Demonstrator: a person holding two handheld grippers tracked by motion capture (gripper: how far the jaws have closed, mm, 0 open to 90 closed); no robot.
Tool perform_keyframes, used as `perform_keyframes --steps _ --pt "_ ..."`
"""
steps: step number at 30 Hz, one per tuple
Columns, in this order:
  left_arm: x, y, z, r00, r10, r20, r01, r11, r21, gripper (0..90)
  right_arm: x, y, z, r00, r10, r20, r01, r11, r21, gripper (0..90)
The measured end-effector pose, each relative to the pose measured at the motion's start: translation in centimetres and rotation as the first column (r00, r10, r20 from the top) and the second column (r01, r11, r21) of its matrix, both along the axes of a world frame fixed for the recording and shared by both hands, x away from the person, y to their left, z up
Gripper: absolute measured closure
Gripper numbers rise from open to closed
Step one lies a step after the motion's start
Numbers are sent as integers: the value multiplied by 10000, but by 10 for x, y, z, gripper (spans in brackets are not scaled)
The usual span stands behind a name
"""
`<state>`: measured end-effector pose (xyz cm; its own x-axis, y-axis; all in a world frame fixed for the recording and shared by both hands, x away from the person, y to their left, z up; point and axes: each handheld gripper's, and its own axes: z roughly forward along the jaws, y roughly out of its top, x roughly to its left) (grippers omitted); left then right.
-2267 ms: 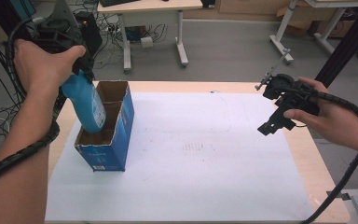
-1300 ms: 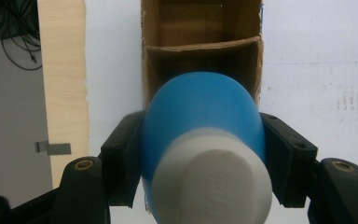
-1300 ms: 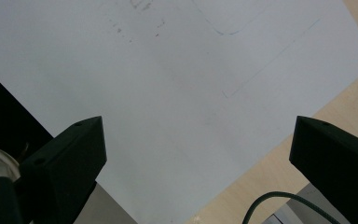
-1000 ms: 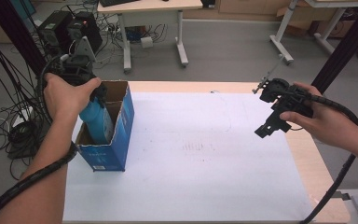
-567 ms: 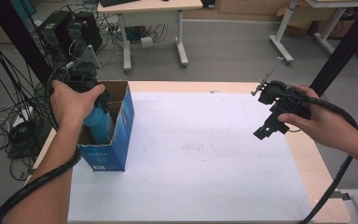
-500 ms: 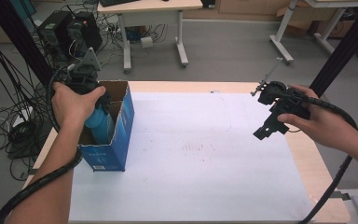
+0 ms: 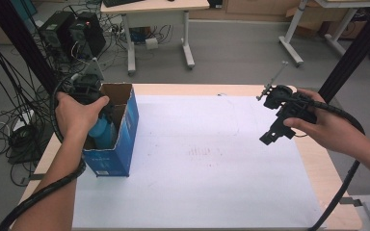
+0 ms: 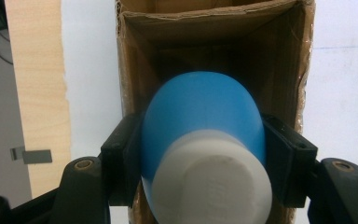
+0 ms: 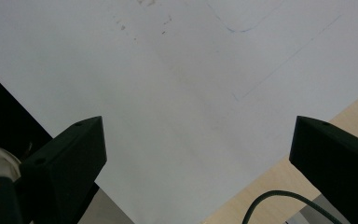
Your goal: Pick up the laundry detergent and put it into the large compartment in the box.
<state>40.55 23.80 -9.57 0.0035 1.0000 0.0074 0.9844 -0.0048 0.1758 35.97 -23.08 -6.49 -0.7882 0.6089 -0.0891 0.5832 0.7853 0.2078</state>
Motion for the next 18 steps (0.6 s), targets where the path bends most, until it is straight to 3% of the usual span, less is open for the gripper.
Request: perform_keyframes --steps 18 --pt "1 -7 -15 9997 -195 -172 197 9997 143 381 4 2 -5 9999 73 -121 -74 10000 -41 37"
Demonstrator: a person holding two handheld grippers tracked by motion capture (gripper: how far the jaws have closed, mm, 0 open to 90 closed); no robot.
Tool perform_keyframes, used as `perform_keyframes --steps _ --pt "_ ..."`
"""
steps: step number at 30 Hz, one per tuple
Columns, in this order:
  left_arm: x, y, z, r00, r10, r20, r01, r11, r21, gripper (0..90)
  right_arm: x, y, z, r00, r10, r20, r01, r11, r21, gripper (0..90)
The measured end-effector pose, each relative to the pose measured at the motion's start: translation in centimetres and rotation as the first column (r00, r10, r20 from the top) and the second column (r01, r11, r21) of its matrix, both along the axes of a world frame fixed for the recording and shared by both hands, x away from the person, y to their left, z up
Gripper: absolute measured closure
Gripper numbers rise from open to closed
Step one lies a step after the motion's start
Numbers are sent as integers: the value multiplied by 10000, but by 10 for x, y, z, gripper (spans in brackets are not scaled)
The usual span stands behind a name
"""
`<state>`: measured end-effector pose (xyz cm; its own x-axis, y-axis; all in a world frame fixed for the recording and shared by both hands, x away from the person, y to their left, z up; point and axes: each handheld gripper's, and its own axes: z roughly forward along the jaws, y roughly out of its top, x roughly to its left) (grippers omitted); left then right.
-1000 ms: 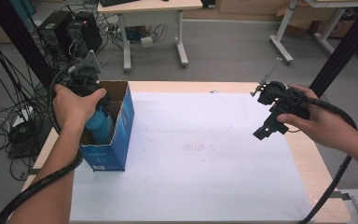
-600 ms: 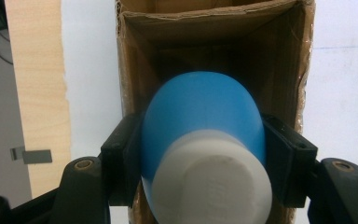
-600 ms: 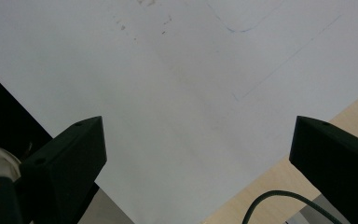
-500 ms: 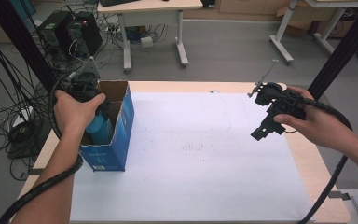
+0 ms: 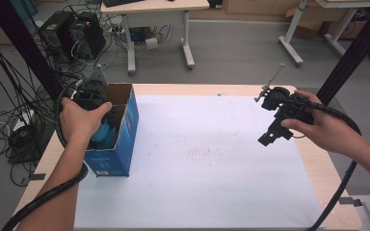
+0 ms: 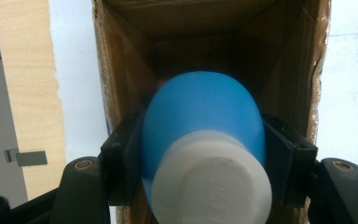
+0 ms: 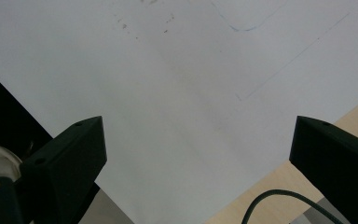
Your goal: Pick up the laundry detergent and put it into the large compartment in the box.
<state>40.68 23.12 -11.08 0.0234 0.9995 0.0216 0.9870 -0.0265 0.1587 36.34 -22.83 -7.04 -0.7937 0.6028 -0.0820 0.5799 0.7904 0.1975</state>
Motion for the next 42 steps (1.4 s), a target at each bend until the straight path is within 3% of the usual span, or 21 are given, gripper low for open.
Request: perform_keyframes --steps 15,25,36,42 --pt "4 -5 -9 9998 -88 -167 90 9999 117 381 2 0 -4 10000 -36 -91 36 10000 7 37" --pt "3 -5 -12 9999 -72 -73 73 9999 129 380 4 4 -6 9999 13 -141 -13 10000 -16 37" --pt "6 -11 -13 9998 -191 -77 194 9989 432 375 7 3 -9 9997 -49 -246 48 10000 -29 37" --pt "5 -7 -13 9998 -170 -90 172 9996 236 370 7 5 -9 9997 -31 -227 31 10000 -8 37"
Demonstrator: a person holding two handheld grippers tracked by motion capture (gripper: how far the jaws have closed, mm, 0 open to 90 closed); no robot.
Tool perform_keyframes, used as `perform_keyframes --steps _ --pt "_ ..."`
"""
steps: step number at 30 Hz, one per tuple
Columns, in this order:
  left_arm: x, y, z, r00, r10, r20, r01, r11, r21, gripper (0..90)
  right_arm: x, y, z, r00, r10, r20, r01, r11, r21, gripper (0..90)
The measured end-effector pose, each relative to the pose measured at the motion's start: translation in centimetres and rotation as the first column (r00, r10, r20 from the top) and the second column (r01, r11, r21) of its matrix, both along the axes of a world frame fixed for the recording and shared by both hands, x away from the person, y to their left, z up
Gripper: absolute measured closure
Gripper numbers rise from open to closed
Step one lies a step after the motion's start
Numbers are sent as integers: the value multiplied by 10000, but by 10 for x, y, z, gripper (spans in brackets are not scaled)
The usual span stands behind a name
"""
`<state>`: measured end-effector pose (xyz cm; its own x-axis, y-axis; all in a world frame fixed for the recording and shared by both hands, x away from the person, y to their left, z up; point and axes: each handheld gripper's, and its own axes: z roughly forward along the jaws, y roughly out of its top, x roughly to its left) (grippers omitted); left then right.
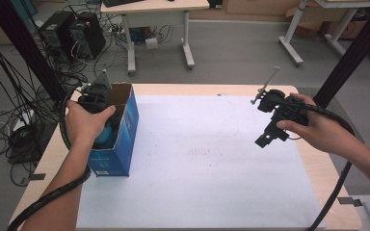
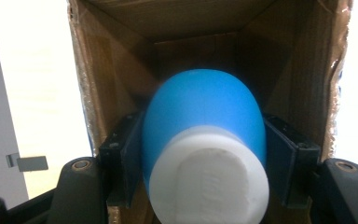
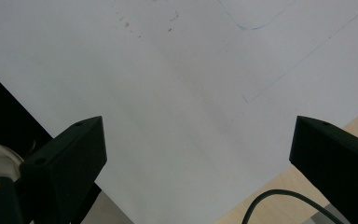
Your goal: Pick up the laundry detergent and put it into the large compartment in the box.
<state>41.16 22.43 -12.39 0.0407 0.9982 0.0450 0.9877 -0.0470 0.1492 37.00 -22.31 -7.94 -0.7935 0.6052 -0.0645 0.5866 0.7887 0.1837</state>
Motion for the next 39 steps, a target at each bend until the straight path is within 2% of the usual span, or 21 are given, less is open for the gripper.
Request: perform_keyframes --steps 7,21,26,32,37,39 --pt "1 -4 0 10000 -66 -50 66 9999 114 366 0 0 -1 10000 52 -15 -52 10000 1 37" --pt "-4 -2 5 10000 -66 19 66 10000 -50 327 -2 -4 1 10000 -3 -18 3 10000 50 37" --pt "-8 -4 13 9999 -59 128 58 10000 59 319 -4 -5 2 10000 43 9 -43 10000 72 37" --pt "-12 -4 22 9997 -127 197 127 9999 -3 299 -6 -6 3 10000 43 65 -44 9999 92 37" --pt "-18 -6 30 9994 -217 272 214 9997 134 267 -10 -8 7 9999 41 152 -44 9999 140 37" --pt "-20 -7 35 9992 -249 320 245 9996 131 223 -11 -9 9 9999 14 168 -16 9999 141 37"
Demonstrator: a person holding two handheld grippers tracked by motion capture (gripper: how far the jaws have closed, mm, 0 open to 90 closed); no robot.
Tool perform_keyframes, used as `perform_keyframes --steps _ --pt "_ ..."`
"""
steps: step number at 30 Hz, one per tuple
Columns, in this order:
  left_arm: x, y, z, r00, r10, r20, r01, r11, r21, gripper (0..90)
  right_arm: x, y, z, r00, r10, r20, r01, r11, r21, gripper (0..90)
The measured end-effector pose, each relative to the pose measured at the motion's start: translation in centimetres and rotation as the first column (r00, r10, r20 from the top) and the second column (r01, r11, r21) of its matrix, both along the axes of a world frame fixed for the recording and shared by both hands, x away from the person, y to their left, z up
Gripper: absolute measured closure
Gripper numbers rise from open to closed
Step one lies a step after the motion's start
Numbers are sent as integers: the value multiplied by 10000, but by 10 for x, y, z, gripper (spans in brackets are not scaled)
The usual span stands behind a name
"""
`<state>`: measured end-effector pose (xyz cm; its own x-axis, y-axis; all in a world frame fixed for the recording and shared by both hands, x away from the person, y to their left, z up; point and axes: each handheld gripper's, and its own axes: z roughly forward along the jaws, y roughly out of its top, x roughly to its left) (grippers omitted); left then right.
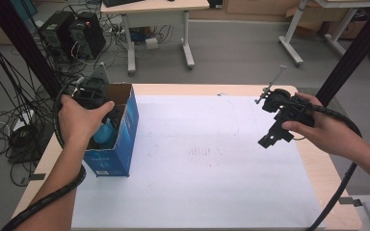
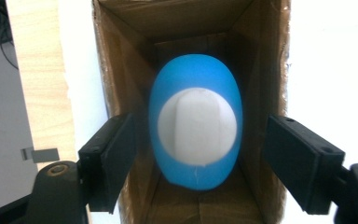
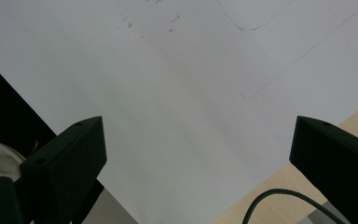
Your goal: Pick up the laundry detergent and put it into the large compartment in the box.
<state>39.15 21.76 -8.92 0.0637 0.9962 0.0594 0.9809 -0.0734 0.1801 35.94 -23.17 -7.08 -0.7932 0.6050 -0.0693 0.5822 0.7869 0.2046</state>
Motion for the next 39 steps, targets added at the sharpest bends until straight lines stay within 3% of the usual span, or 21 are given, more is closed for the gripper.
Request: perform_keyframes --steps 10,18,29,39 --pt "-12 -12 30 9994 -92 334 87 9999 146 106 -7 -5 8 9999 -14 167 12 9999 135 37" --pt "-23 -22 52 9962 -424 763 413 9990 161 94 -12 -10 13 9995 -45 311 36 9996 282 37" --pt "-31 -43 64 9889 -938 1150 940 9956 39 86 -13 -7 16 9996 -122 255 117 9997 228 37" --pt "-27 -59 70 9831 -1313 1277 1335 9910 -88 73 -11 -4 18 9996 -150 248 146 9997 184 37"
